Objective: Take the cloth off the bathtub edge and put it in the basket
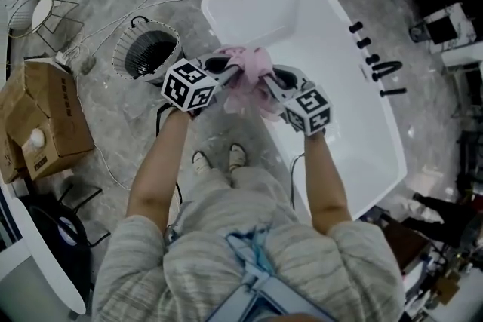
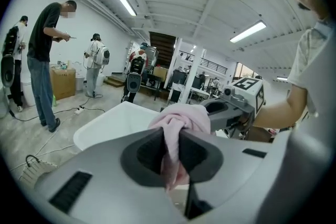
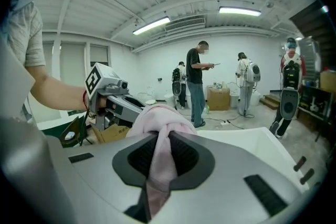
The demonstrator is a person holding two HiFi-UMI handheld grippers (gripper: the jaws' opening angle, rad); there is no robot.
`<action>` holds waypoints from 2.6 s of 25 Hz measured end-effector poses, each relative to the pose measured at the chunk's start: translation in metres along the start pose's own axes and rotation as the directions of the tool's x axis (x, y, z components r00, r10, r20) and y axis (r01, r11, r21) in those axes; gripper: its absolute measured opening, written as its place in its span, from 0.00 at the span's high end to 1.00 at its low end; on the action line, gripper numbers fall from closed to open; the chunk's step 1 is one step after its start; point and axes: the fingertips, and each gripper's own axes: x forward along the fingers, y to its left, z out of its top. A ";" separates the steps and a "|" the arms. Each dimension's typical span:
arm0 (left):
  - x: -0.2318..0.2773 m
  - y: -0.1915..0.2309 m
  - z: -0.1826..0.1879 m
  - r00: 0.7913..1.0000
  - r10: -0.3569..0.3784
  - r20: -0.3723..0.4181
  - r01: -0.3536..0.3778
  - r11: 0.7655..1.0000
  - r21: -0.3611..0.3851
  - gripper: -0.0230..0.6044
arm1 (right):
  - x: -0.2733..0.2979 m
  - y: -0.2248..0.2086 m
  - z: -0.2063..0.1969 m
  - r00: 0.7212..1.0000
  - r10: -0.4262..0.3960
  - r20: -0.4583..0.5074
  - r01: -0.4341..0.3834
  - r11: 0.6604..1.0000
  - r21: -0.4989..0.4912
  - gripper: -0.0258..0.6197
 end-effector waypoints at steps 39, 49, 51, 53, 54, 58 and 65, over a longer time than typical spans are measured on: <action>-0.241 0.154 0.031 0.918 0.340 0.205 -0.299 0.931 -0.208 0.89 | 0.190 0.121 0.188 0.948 0.296 0.117 -0.278 0.949 -0.151 0.89; -0.308 0.253 0.040 0.902 0.371 0.221 -0.325 0.920 -0.218 0.89 | 0.291 0.148 0.249 0.938 0.325 0.123 -0.303 0.938 -0.168 0.89; -0.319 0.270 0.039 0.901 0.375 0.218 -0.329 0.919 -0.219 0.89 | 0.311 0.151 0.256 0.939 0.322 0.123 -0.300 0.939 -0.168 0.89; -0.331 0.287 0.039 0.901 0.378 0.213 -0.333 0.918 -0.216 0.89 | 0.329 0.154 0.262 0.942 0.312 0.120 -0.292 0.943 -0.162 0.89; -0.337 0.295 0.038 0.901 0.379 0.212 -0.336 0.917 -0.214 0.89 | 0.338 0.156 0.266 0.943 0.310 0.120 -0.290 0.943 -0.162 0.89; -0.358 0.321 0.036 0.899 0.382 0.212 -0.340 0.917 -0.210 0.89 | 0.368 0.167 0.281 0.942 0.310 0.125 -0.288 0.943 -0.168 0.89; -0.372 0.371 0.022 0.892 0.410 0.189 -0.365 0.901 -0.233 0.89 | 0.422 0.172 0.283 0.944 0.314 0.099 -0.296 0.942 -0.158 0.89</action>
